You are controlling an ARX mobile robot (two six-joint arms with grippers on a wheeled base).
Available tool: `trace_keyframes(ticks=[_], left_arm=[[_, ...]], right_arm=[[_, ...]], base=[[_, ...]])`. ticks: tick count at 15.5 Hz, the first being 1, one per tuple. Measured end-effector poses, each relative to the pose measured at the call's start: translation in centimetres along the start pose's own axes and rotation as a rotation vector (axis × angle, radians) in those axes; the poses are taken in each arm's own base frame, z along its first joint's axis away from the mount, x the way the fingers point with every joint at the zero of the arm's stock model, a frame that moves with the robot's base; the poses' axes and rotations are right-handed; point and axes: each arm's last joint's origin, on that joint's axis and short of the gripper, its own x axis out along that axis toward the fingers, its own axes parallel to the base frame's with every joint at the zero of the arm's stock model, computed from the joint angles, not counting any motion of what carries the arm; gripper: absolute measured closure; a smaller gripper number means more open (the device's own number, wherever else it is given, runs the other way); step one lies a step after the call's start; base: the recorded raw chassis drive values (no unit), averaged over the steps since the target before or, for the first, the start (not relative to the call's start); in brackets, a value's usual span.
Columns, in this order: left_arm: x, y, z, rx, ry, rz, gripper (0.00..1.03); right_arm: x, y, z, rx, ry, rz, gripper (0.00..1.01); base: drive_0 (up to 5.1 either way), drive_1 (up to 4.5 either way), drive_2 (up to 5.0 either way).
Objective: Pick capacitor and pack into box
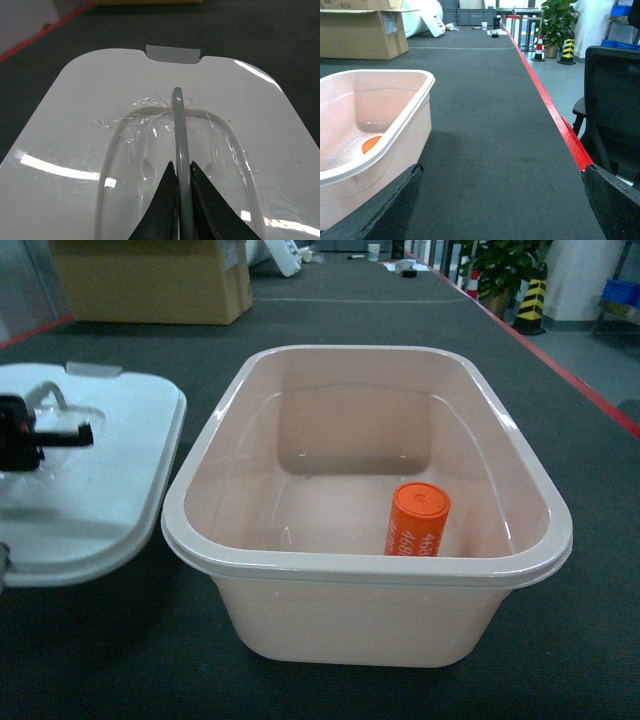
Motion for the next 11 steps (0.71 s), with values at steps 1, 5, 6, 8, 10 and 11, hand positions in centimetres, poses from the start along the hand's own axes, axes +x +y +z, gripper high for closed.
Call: trace_keyframes(ticks=[1, 5, 6, 8, 10, 11], left_arm=[[-0.6, -0.5, 2.4, -0.006, -0.039, 0.006, 1.01], [-1.7, -2.0, 6.7, -0.024, -0.117, 0.010, 1.01], [-2.6, -3.2, 8.9, -0.043, -0.161, 0.011, 1.01], [-4.3, -6.1, 11.7, -0.062, -0.193, 0.017, 1.01], [-5.8, -9.6, 11.8, -0.065, -0.154, -0.001, 1.01], [-6.5, -11.3, 11.5, -0.069, -0.132, -0.038, 1.01]], right_arm=[[0.0, 0.0, 0.0, 0.000, 0.001, 0.000, 0.03], [0.0, 0.0, 0.0, 0.000, 0.000, 0.000, 0.03], [0.0, 0.0, 0.0, 0.000, 0.000, 0.000, 0.03], [0.0, 0.0, 0.0, 0.000, 0.000, 0.000, 0.03], [0.0, 0.0, 0.0, 0.000, 0.000, 0.000, 0.03], [0.0, 0.0, 0.0, 0.000, 0.000, 0.000, 0.03]], base=[[0.0, 0.00, 0.0], [0.0, 0.00, 0.0], [0.0, 0.00, 0.0], [0.0, 0.00, 0.0], [0.0, 0.00, 0.0], [0.0, 0.00, 0.0]])
